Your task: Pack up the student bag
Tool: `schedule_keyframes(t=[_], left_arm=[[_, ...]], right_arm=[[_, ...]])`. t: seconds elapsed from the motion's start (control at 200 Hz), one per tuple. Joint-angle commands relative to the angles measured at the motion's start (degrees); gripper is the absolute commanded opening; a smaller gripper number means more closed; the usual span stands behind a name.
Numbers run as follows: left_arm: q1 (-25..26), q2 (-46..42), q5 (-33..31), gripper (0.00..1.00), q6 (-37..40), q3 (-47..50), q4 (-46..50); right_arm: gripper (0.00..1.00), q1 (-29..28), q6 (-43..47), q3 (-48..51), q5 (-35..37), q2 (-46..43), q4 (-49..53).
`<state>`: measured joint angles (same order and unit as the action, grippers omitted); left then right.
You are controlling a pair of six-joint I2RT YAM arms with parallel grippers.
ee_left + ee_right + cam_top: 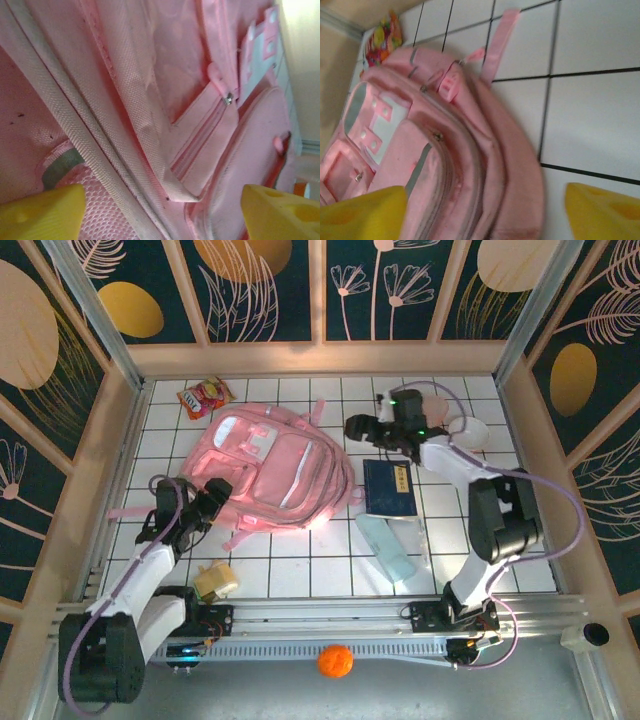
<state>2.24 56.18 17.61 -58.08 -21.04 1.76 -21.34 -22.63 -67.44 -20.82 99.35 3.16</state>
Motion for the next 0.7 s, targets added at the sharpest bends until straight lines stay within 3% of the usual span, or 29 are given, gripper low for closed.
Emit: schedule_keyframes(t=[0.0,0.145,0.32,0.696], left_arm=[[-0.3,3.2,2.1,0.73,2.7,-2.9,0.0],[-0.3,4.8,-0.6,0.67,4.1,-3.4,-2.6],[-0.3,10.1,-1.3,0.57,5.6,-4.8,-7.0],[0.4,28.4,0.0,0.53,13.1,-18.1,-10.3]], right_arm=[[0.63,-1.2,-2.2,-2.7,3.5,4.4,3.4],[0.43,-4.3,-4.5,-6.6,3.7,10.6,5.0],[0.33,-8.5,-7.6,-4.0,4.2,11.7,6.2],[0.28,-19.1,-23.1,9.5,8.8,1.8,-1.0]])
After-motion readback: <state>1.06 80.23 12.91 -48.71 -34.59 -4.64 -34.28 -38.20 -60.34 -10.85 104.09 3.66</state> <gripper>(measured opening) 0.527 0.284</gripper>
